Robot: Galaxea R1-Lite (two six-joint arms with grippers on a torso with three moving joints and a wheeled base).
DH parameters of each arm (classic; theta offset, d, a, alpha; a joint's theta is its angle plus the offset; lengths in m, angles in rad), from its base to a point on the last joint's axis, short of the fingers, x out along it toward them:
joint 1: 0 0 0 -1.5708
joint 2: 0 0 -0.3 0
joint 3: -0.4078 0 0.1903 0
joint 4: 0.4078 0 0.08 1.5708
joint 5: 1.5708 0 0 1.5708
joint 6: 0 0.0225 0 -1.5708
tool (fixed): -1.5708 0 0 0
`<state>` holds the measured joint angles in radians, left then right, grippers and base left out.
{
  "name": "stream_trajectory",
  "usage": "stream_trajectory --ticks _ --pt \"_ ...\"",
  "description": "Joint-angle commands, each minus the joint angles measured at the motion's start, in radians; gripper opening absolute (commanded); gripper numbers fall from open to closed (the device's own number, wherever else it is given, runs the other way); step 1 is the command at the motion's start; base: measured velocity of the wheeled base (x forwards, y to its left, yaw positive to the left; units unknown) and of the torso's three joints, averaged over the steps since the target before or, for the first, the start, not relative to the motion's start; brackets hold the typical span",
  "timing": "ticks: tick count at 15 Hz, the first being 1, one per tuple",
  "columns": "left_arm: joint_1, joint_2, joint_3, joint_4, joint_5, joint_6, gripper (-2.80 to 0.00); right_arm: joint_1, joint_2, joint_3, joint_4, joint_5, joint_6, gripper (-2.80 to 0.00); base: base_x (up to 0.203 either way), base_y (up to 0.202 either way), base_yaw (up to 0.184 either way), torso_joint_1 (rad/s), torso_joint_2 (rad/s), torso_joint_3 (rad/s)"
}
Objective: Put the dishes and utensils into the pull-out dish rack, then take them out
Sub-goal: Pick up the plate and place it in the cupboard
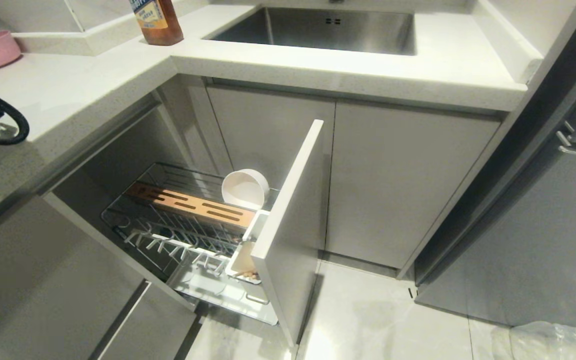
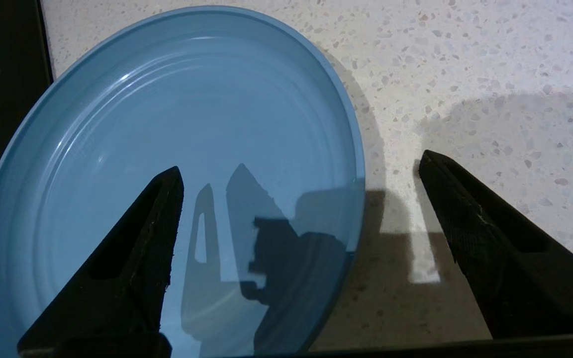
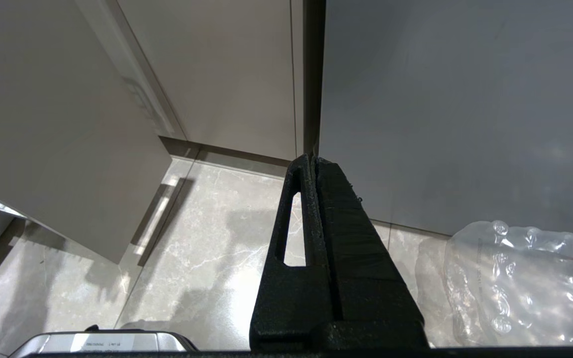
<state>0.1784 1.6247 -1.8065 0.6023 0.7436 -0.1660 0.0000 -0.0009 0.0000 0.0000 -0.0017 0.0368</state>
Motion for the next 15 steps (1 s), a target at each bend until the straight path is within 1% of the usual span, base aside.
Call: stream_trajectory --ticks 1,5,14,15 --pt "0.009 0.012 -0.010 0.008 0.005 -0.001 0.00 0.000 0.001 0.000 0.000 0.000 0.000 -2.80 0.000 0.000 0.000 0.000 0.00 0.000" --pt "0.039 0.033 -0.036 0.031 0.003 -0.001 0.00 0.000 0.001 0.000 0.000 0.000 0.000 -2.80 0.000 0.000 0.000 0.000 0.00 0.000" --pt "0.039 0.055 -0.036 0.037 0.002 -0.001 0.00 0.000 0.001 0.000 0.000 0.000 0.000 -2.80 0.000 0.000 0.000 0.000 0.00 0.000" --pt "0.039 0.055 -0.036 0.037 0.002 -0.001 -2.80 0.000 0.001 0.000 0.000 0.000 0.000 -2.80 0.000 0.000 0.000 0.000 0.00 0.000"
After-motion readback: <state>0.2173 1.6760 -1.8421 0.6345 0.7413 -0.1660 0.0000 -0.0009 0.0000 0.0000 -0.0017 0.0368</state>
